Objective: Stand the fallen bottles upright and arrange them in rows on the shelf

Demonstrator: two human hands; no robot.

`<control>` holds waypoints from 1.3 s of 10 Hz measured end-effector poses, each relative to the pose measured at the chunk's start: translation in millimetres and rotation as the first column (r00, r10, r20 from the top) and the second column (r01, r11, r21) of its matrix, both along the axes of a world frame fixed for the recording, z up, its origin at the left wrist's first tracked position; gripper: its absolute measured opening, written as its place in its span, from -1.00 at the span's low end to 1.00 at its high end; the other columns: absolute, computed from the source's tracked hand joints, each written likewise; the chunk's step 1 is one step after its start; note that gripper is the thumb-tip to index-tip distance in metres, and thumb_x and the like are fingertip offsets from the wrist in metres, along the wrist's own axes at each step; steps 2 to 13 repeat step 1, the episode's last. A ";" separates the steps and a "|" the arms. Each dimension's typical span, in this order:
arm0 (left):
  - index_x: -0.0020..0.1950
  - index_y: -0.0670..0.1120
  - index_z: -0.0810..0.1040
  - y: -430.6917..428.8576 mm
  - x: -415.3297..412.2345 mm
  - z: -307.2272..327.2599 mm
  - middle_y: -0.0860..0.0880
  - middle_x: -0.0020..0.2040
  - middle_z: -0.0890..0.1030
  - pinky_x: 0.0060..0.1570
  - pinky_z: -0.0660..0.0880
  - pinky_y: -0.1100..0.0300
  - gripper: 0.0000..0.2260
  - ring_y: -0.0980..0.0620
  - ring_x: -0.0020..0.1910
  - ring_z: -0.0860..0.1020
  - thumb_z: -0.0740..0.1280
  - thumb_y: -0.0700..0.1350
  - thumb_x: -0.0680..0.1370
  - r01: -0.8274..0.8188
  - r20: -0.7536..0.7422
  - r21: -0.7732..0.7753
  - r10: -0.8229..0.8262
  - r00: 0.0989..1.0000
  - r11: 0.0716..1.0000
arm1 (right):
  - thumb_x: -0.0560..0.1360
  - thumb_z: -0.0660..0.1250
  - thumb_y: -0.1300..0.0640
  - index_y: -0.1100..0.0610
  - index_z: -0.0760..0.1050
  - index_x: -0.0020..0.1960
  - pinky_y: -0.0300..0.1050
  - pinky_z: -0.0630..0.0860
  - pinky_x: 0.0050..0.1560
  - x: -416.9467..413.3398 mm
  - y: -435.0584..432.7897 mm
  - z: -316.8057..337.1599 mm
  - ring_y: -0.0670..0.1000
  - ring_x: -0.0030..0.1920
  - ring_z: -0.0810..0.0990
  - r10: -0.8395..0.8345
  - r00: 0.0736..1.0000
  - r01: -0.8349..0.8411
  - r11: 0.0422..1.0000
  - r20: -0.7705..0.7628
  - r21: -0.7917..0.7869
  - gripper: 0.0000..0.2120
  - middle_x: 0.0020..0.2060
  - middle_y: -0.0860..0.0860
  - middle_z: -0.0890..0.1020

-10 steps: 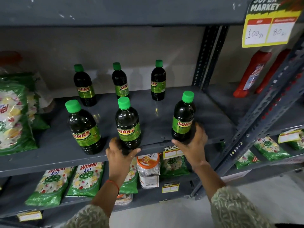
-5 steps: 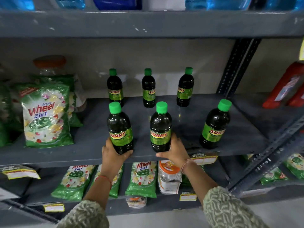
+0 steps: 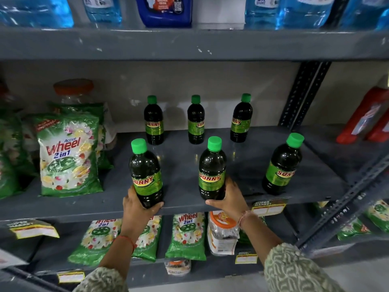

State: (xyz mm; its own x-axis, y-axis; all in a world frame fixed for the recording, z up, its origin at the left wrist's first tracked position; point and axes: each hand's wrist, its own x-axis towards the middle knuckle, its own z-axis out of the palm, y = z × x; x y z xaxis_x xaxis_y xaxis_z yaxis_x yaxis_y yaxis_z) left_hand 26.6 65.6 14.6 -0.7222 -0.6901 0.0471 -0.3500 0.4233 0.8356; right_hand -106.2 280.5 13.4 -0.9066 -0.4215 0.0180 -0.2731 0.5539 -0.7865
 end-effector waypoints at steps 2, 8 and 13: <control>0.35 -0.19 0.23 0.1 2.2 2.1 -0.21 0.27 0.41 0.29 0.32 -0.13 -0.26 -0.20 0.29 0.29 0.54 -0.15 0.29 -0.010 0.006 0.035 0.009 1.000 0.999 | 0.18 0.56 0.04 0.10 0.24 0.33 0.00 0.37 0.31 1.2 0.4 -2.1 0.11 0.28 0.39 -0.014 1.000 0.015 1.000 0.022 -0.024 -0.18 0.22 0.13 0.45; 0.35 -0.19 0.23 0.1 2.2 2.1 -0.21 0.27 0.41 0.29 0.32 -0.13 -0.26 -0.20 0.29 0.29 0.54 -0.15 0.29 -0.010 0.006 0.035 0.009 1.000 0.999 | 0.18 0.56 0.04 0.10 0.24 0.33 0.00 0.37 0.31 1.2 0.4 -2.1 0.11 0.28 0.39 -0.014 1.000 0.015 1.000 0.022 -0.024 -0.18 0.22 0.13 0.45; 0.35 -0.19 0.23 0.1 2.2 2.1 -0.21 0.27 0.41 0.29 0.32 -0.13 -0.26 -0.20 0.29 0.29 0.54 -0.15 0.29 -0.010 0.006 0.035 0.009 1.000 0.999 | 0.18 0.56 0.04 0.10 0.24 0.33 0.00 0.37 0.31 1.2 0.4 -2.1 0.11 0.28 0.39 -0.014 1.000 0.015 1.000 0.022 -0.024 -0.18 0.22 0.13 0.45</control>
